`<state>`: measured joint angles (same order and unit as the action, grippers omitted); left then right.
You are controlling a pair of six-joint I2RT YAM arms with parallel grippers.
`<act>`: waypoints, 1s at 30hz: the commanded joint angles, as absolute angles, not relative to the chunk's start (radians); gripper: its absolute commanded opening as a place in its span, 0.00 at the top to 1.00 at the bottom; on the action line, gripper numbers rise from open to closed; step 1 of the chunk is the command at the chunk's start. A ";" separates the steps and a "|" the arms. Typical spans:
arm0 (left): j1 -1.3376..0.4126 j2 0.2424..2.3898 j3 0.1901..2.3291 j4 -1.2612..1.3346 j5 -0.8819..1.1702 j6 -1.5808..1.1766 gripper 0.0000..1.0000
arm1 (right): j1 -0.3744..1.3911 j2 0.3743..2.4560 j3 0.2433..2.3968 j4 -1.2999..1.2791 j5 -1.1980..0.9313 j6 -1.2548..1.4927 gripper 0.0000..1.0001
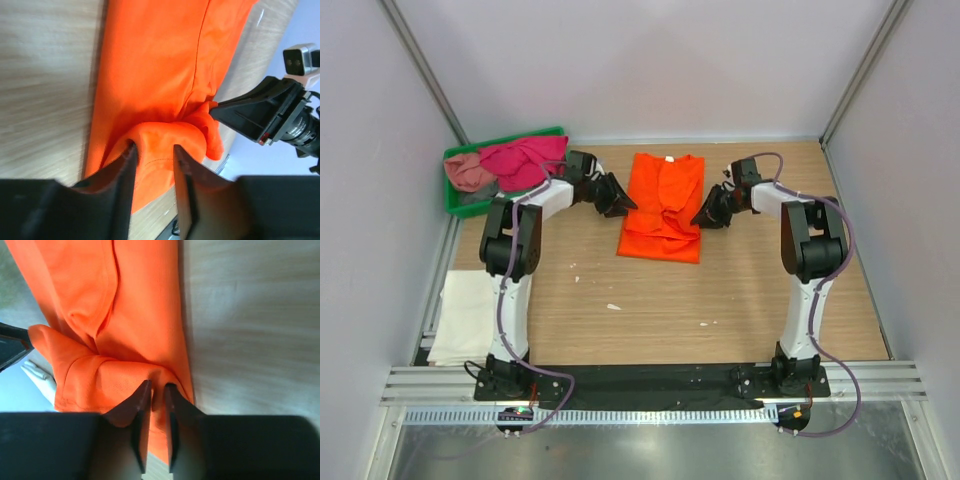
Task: Fold and stack the t-shirts
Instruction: Fold the tshirt
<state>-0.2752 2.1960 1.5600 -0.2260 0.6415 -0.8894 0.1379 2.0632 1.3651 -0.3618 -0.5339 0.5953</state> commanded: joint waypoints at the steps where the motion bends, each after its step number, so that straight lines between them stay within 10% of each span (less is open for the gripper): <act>1: -0.264 2.198 1.692 -0.353 0.574 -0.793 0.62 | 0.124 2.056 1.479 -0.385 -0.516 0.555 0.71; 8: -0.235 2.010 1.678 -0.486 0.531 -0.626 0.48 | 0.112 1.899 1.519 -0.639 -0.388 0.379 0.36; 13: -0.239 1.896 1.485 -0.398 0.650 -0.638 0.51 | 0.113 1.754 1.333 -0.547 -0.432 0.416 0.35; 17: -0.268 1.858 1.327 -0.328 0.723 -0.640 0.61 | 0.161 1.717 1.215 -0.463 -0.431 0.488 0.58; 30: -0.342 1.809 1.164 -0.179 0.620 -0.784 0.61 | 0.523 1.801 1.291 -0.472 0.118 0.669 0.45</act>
<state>-0.3515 1.8557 1.1564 -0.2596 0.6331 -0.7528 0.5030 1.7569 1.2030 -0.4683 -0.0708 0.6331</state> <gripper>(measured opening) 0.388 0.540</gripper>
